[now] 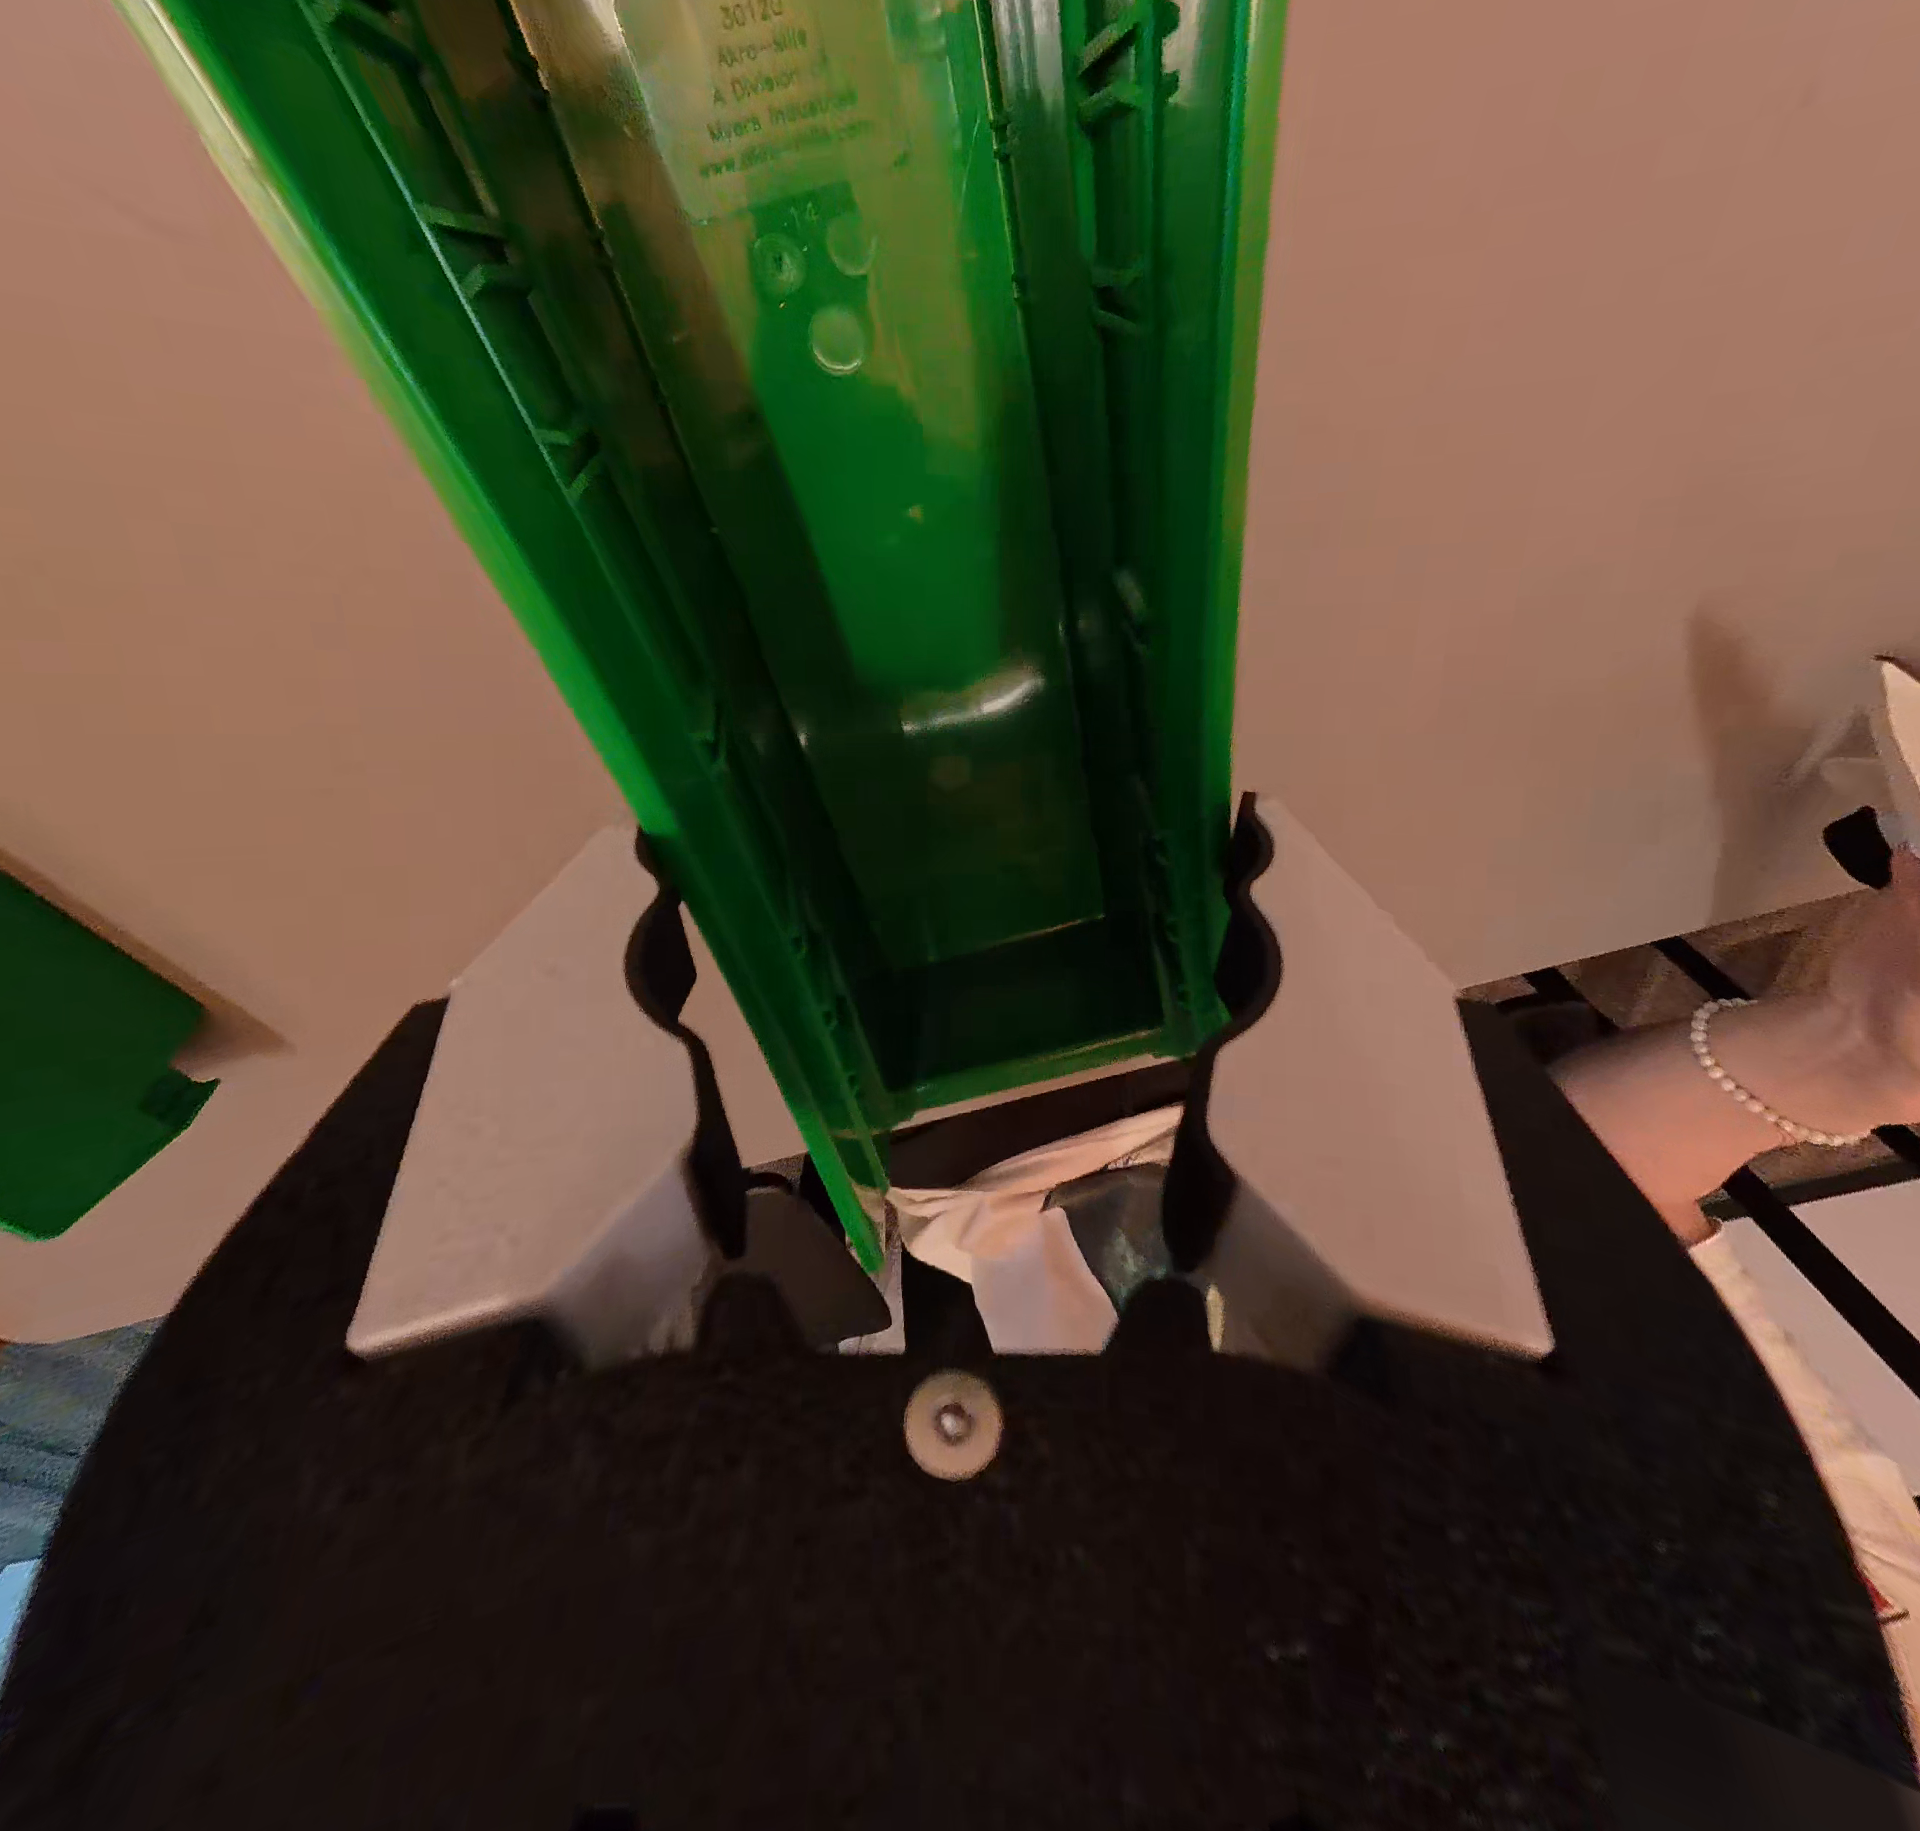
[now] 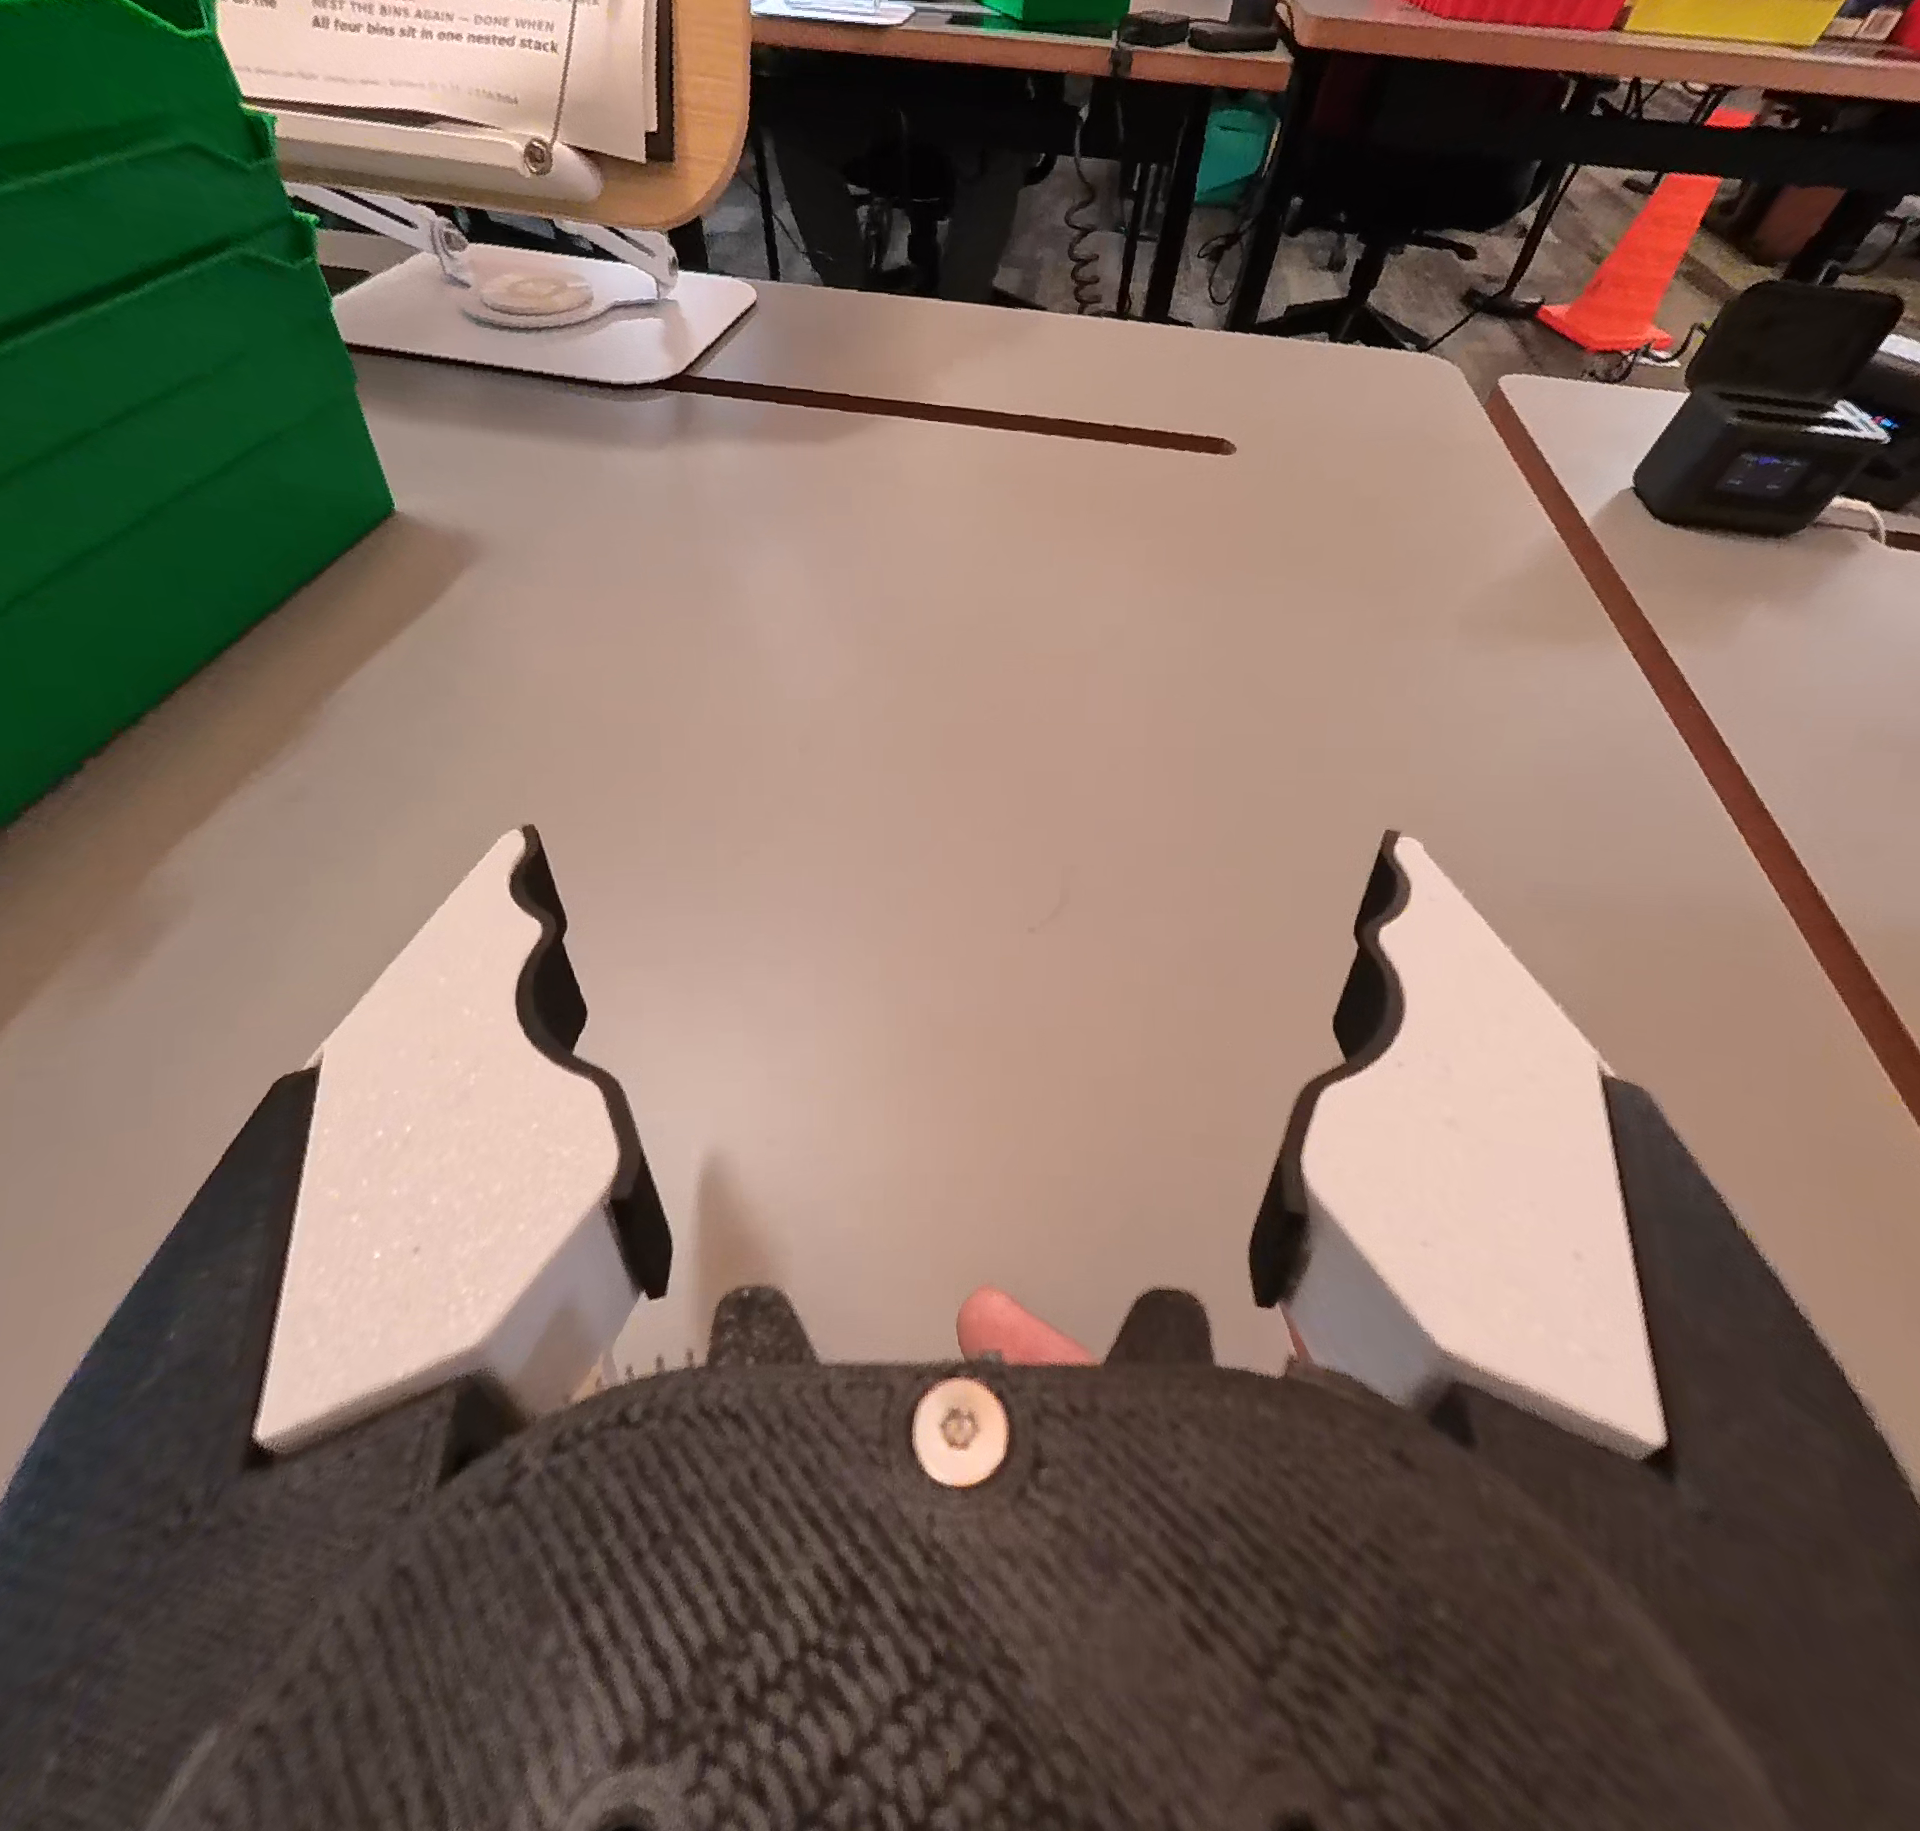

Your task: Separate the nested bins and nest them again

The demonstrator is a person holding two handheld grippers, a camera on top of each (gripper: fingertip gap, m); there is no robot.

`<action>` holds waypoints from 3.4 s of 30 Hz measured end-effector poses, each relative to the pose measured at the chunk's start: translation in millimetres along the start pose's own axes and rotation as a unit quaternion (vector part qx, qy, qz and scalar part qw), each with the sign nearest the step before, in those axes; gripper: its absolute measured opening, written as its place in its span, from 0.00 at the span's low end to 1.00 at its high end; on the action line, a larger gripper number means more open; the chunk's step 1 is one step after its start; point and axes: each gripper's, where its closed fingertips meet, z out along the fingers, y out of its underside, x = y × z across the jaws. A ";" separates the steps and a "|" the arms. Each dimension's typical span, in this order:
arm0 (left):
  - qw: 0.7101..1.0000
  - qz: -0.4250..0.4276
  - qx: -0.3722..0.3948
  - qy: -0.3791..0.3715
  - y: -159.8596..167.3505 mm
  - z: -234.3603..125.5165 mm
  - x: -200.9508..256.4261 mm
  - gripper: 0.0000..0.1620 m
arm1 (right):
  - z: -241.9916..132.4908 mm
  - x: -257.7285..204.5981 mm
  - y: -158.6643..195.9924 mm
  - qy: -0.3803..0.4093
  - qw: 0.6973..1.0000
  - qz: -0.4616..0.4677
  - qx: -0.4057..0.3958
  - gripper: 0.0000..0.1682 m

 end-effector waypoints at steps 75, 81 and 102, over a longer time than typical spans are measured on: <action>0.990 0.108 -0.020 -0.089 14.4 -9.7 -42.9 0.58 | 9.7 -15.5 13.8 -0.007 0.999 -0.040 -0.033 0.84; 0.991 0.100 -0.026 -0.082 13.6 -12.1 -36.5 0.56 | 8.0 -7.1 13.1 0.000 0.999 -0.030 -0.030 0.84; 0.998 0.044 -0.037 -0.038 7.3 -27.8 13.5 0.55 | 9.4 0.7 17.8 -0.001 0.999 -0.014 -0.033 0.83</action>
